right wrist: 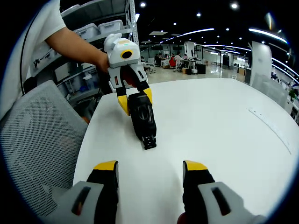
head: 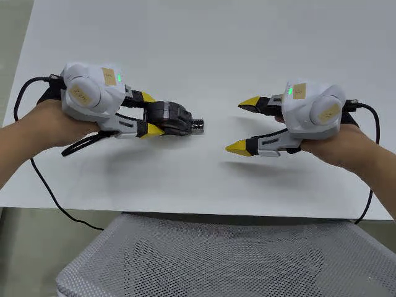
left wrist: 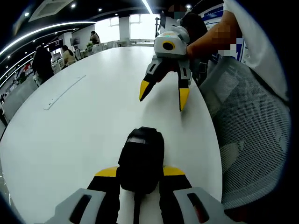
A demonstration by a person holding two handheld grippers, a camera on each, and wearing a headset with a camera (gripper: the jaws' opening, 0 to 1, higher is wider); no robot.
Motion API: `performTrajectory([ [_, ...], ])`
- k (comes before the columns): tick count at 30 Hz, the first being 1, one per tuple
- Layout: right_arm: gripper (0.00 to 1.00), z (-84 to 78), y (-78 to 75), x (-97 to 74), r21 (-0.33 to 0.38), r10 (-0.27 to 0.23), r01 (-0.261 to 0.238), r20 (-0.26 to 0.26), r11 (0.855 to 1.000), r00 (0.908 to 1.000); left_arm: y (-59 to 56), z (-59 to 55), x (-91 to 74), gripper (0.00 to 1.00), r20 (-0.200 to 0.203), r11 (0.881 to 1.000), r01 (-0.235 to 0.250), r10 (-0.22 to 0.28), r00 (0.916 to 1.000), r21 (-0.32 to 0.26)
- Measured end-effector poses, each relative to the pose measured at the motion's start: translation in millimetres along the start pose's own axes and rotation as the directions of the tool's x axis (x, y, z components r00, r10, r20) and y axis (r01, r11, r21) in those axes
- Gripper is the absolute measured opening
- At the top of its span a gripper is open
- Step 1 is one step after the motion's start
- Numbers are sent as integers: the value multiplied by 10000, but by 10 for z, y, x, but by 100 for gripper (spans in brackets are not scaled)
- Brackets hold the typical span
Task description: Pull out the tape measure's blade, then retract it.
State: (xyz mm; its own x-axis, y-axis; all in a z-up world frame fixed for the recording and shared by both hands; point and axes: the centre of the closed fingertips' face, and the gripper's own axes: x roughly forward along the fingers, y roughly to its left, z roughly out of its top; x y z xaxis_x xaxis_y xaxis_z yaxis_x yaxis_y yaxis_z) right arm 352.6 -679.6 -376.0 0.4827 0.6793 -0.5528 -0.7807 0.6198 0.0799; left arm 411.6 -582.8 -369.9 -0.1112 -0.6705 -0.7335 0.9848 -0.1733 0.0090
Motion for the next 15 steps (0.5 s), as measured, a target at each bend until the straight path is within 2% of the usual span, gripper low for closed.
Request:
performTrajectory([
  [4, 51, 16, -10, 84, -337, 75, -75, 5, 9994, 10000, 6, -6, 3, 29, -43, 10000, 18, -18, 10000, 81],
  [15, 42, 91, 1, 308, -591, 381, -368, 212, 9976, 9991, 9, -21, -1, 29, -257, 9997, 125, -119, 9996, 220],
])
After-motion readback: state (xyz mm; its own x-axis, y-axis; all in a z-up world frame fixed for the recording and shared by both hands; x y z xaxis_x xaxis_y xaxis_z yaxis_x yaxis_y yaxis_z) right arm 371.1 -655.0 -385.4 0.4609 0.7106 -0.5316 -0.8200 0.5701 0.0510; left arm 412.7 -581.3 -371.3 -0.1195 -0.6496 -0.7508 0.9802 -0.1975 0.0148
